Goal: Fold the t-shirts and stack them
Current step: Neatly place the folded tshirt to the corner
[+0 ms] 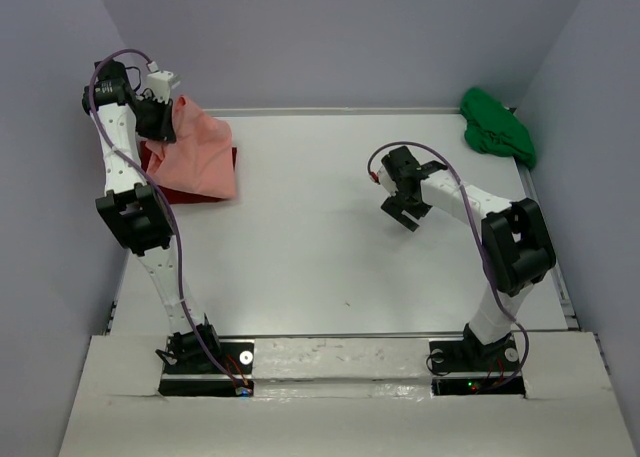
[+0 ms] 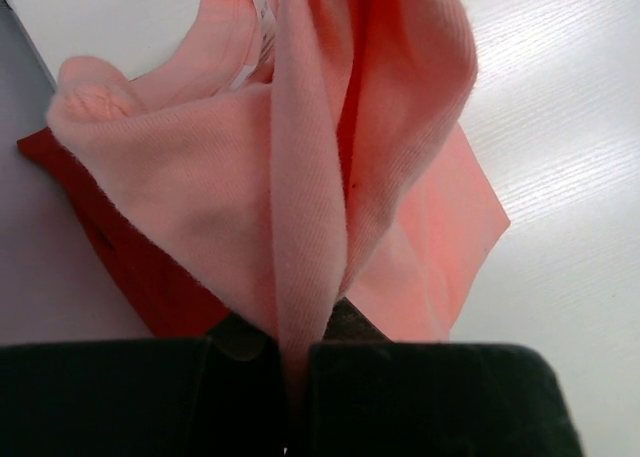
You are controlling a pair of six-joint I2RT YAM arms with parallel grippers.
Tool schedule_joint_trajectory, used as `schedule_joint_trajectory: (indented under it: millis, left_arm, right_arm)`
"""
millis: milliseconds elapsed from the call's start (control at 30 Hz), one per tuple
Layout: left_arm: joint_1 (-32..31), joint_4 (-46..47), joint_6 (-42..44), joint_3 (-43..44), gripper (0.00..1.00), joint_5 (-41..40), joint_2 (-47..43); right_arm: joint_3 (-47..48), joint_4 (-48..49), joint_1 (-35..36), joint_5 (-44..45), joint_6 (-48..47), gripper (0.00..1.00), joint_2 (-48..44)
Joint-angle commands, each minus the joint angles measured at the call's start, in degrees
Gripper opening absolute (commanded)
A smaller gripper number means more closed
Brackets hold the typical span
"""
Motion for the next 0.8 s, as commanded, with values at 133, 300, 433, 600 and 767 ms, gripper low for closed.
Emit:
schedule_joint_trajectory:
  millis: [133, 300, 433, 600, 767]
  left_arm:
    - [0.26, 5.68, 2.73, -4.14, 0.0, -3.72, -2.85]
    - [0.44, 8.23, 3.61, -6.52, 0.0, -5.47, -1.45]
    - [1.14, 10.52, 3.53, -5.91, 0.0, -5.92, 1.71]
    - [1.49, 12.1, 4.84, -5.73, 0.0, -8.38, 3.56]
    - [1.84, 13.95, 6.34, -6.96, 0.0, -11.01, 3.74]
  right_arm:
    - [1.41, -0.88, 0.59, 1.02, 0.63, 0.9, 1.12]
    - [1.06, -0.88, 0.59, 1.02, 0.72, 0.9, 1.47]
    - [0.45, -0.88, 0.59, 0.67, 0.63, 0.91, 1.12]
    - [0.18, -0.88, 0.59, 1.37, 0.55, 0.91, 2.0]
    - [0.36, -0.97, 0.59, 2.69, 0.55, 0.91, 3.93]
